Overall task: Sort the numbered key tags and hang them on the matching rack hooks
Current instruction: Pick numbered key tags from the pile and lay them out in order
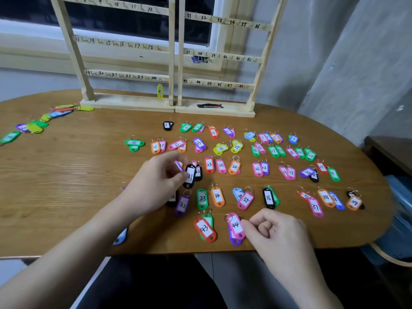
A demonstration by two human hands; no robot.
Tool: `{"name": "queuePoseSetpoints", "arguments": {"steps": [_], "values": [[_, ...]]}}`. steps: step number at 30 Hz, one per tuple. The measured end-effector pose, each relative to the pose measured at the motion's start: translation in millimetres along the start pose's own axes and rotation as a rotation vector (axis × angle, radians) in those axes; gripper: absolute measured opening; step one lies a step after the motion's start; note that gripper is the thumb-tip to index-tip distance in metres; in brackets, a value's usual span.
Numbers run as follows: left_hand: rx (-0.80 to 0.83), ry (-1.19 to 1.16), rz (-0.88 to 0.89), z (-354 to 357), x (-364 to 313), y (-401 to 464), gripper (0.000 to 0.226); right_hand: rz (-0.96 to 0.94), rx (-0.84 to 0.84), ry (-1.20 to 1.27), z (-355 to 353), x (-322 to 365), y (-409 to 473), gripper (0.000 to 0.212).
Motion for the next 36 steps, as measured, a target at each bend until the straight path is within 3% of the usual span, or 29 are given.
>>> {"name": "queuePoseSetpoints", "arguments": {"steps": [13,20,28,36], "values": [[-0.087,-0.069,-0.176,-66.7,54.3,-23.1,0.007,-0.169,0.013,0.114,33.7,46.2,8.7,0.026],[0.047,-0.046,-0.214,-48.9,62.8,-32.6,0.012,-0.228,0.058,0.077,55.2,61.0,10.6,0.026],[-0.004,0.307,-0.114,-39.8,57.9,-21.8,0.006,-0.245,0.077,0.021,57.5,64.6,15.7,0.028],[-0.149,0.342,-0.151,-85.8,85.7,-16.8,0.008,-0.301,0.165,-0.082,78.6,109.2,60.0,0.033]]}}
Point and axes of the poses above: each hand's wrist, its own y-axis towards the middle knuckle, its own z-axis out of the palm, x = y × z, the point moved 9 cm from there along y, towards the middle knuckle, and after that the axes turned 7 degrees about y, right-handed, at the moved point
